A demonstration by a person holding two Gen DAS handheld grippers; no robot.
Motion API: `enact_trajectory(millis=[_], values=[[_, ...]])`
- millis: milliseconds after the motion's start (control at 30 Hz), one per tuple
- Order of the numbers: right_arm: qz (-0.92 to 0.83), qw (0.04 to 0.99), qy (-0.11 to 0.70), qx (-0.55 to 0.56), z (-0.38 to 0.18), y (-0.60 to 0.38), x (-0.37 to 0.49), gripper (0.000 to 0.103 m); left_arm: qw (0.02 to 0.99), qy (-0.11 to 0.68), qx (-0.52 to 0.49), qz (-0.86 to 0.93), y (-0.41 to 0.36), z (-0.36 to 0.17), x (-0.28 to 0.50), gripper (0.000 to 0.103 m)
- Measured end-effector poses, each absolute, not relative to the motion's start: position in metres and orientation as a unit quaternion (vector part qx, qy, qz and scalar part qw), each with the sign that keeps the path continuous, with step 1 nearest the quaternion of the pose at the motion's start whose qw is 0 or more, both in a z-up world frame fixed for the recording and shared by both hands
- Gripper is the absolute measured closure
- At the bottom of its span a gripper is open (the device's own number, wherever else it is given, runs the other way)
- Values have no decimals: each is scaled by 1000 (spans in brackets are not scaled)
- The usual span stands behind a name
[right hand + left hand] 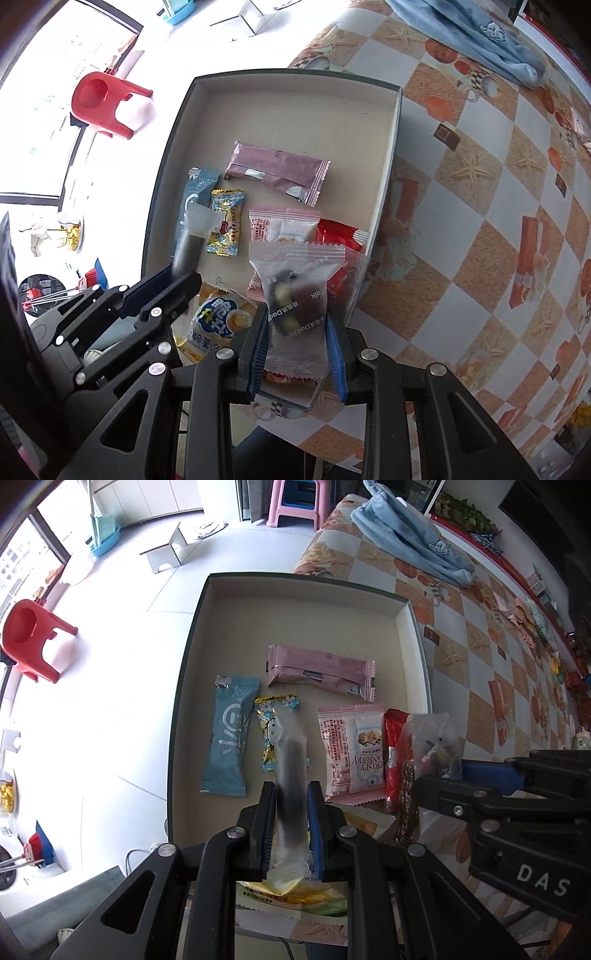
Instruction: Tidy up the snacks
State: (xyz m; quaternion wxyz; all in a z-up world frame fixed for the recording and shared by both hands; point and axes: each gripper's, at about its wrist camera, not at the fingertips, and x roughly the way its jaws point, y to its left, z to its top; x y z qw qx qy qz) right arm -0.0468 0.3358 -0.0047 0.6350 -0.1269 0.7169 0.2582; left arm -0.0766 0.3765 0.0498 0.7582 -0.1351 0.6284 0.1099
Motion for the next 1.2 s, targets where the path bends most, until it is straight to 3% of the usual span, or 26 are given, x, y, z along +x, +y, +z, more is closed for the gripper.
enact_trajectory(millis=[33,67,133,167,433,467,533,667,767,800,833,1200], values=[[258,635,717,-128,-5,336,-46,72,765,621,-132,109,376,52,-78,63],[257,634,718,-128,-4,335,-46,72,769,616,-122,117,376,55,-80,57],[250,636,718,-134,-5,333,-45,72,770,615,-101,135,378,56,-82,22],[251,634,720,-128,-8,334,-44,72,769,616,-105,136,381,56,-83,16],[250,633,723,-123,-3,331,-46,68,785,593,-93,150,380,70,-91,15],[251,635,721,-119,0,330,-46,43,789,589,-91,149,379,73,-91,15],[253,642,714,-117,5,327,-47,15,796,582,-97,136,378,80,-91,15],[256,651,704,-120,15,324,-49,15,791,589,-131,98,377,85,-91,15],[245,659,699,-130,22,321,-51,15,789,597,-100,108,369,88,-91,14],[238,663,696,-136,25,321,-53,13,783,605,-79,118,365,88,-91,7],[233,666,694,-142,26,319,-54,0,776,616,-60,126,361,88,-91,2],[230,674,689,-133,47,310,-75,0,764,625,-101,125,353,95,-111,0]])
